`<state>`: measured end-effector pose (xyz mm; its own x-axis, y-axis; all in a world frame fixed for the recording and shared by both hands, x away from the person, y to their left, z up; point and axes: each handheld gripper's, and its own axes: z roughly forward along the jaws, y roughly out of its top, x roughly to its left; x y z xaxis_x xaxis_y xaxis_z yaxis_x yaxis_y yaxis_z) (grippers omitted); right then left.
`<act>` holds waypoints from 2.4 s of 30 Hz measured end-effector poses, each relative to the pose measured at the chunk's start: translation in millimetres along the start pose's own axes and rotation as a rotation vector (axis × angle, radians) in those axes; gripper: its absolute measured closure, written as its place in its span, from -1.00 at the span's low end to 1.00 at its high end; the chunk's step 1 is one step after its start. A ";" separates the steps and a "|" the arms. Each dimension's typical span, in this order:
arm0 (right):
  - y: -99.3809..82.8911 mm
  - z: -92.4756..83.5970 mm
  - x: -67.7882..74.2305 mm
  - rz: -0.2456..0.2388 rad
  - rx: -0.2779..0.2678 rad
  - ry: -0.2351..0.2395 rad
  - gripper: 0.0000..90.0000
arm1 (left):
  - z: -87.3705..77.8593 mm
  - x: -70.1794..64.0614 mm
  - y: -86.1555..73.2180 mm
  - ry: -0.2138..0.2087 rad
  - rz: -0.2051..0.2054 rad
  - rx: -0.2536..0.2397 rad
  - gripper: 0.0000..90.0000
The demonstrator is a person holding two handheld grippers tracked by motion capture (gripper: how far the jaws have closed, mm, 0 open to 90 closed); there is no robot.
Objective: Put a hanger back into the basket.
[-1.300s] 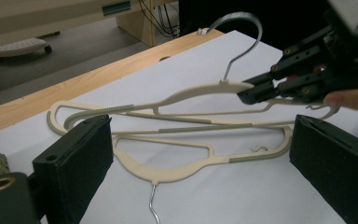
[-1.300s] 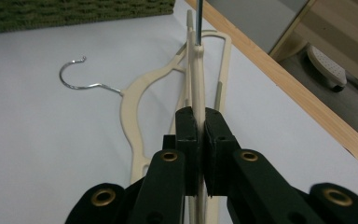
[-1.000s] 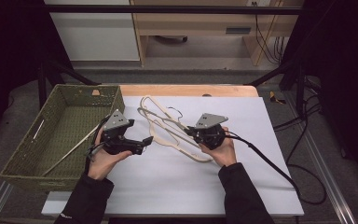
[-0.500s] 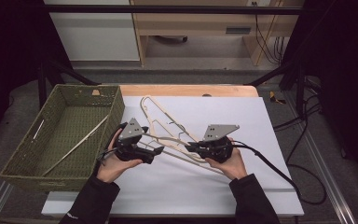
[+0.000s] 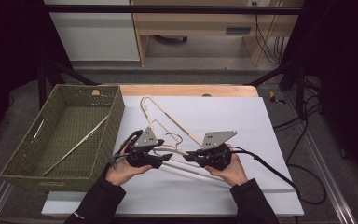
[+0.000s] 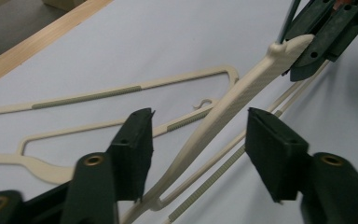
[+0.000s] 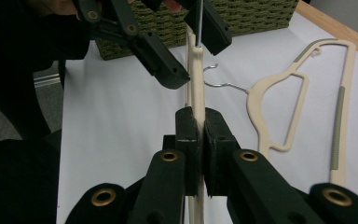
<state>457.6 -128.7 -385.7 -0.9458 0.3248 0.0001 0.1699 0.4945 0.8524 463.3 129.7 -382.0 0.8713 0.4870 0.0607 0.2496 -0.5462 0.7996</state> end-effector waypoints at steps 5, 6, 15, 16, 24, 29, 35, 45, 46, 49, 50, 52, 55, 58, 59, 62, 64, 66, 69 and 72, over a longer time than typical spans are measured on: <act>-0.4 0.9 0.1 0.003 0.000 0.014 0.93 | 0.5 1.2 -1.1 -0.018 0.000 0.026 0.35; -0.7 1.3 -0.1 0.006 0.002 0.017 0.93 | 0.8 0.7 -1.2 -0.014 0.012 0.035 0.37; -2.5 2.3 -2.1 0.007 0.024 -0.042 0.77 | 2.9 -3.9 -1.0 -0.022 0.056 0.094 0.63; -3.0 2.7 -2.5 0.006 0.029 -0.054 0.75 | 3.3 -4.9 -0.6 -0.027 0.057 0.100 0.66; -5.3 5.5 -3.2 0.001 0.038 -0.128 0.52 | 2.2 -9.4 2.1 -0.070 0.045 0.123 0.79; -5.4 4.0 -3.8 0.002 0.018 -0.166 0.33 | 1.0 -12.7 3.4 -0.129 0.001 0.094 0.87; -6.8 -2.4 -6.1 0.031 -0.018 -0.206 0.11 | -2.3 -16.3 5.3 -0.124 -0.031 0.048 0.92; -23.9 -39.5 -14.6 0.152 -0.149 -0.314 -0.45 | -11.5 -11.9 4.8 -0.037 -0.091 0.011 0.92; -26.2 -42.4 -15.5 0.163 -0.151 -0.318 -0.47 | -13.1 -11.5 4.8 -0.028 -0.094 0.002 0.92; -36.2 -52.7 -19.6 0.214 -0.164 -0.342 -0.58 | -18.8 -10.6 6.2 -0.006 -0.102 -0.021 0.92; -38.7 -54.7 -21.0 0.222 -0.163 -0.356 -0.62 | -21.3 -10.3 7.4 0.001 -0.108 -0.030 0.91; -45.7 -59.9 -24.7 0.258 -0.163 -0.385 -0.69 | -25.7 -9.3 9.3 0.011 -0.107 -0.043 0.92; -52.8 -64.8 -28.9 0.291 -0.170 -0.418 -0.75 | -34.7 -8.1 13.5 0.024 -0.109 -0.067 0.92; -59.5 -69.0 -31.8 0.319 -0.176 -0.437 -0.81 | -45.9 -6.1 19.0 0.035 -0.114 -0.097 0.92; -61.6 -70.6 -32.3 0.329 -0.176 -0.440 -0.82 | -50.6 -5.9 21.8 0.041 -0.121 -0.117 0.92; -66.8 -74.9 -33.3 0.353 -0.189 -0.460 -0.82 | -62.4 -4.8 31.1 0.051 -0.114 -0.136 0.92; -68.7 -77.6 -33.6 0.359 -0.195 -0.469 -0.83 | -72.8 -4.8 40.9 0.068 -0.102 -0.148 0.92; -69.8 -80.7 -33.8 0.367 -0.204 -0.474 -0.83 | -81.7 -4.8 48.8 0.082 -0.088 -0.156 0.92; -70.2 -83.7 -33.5 0.370 -0.208 -0.478 -0.84 | -98.1 -1.8 62.1 0.105 -0.075 -0.169 0.92; -70.0 -84.1 -33.4 0.371 -0.211 -0.485 -0.84 | -111.7 3.2 71.4 0.126 -0.058 -0.165 0.92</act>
<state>454.0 -241.9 -401.4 -0.5937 0.7957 0.1203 0.3569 0.1264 0.9256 436.7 168.4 -258.0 0.7951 0.6015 0.0779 0.2161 -0.4010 0.8902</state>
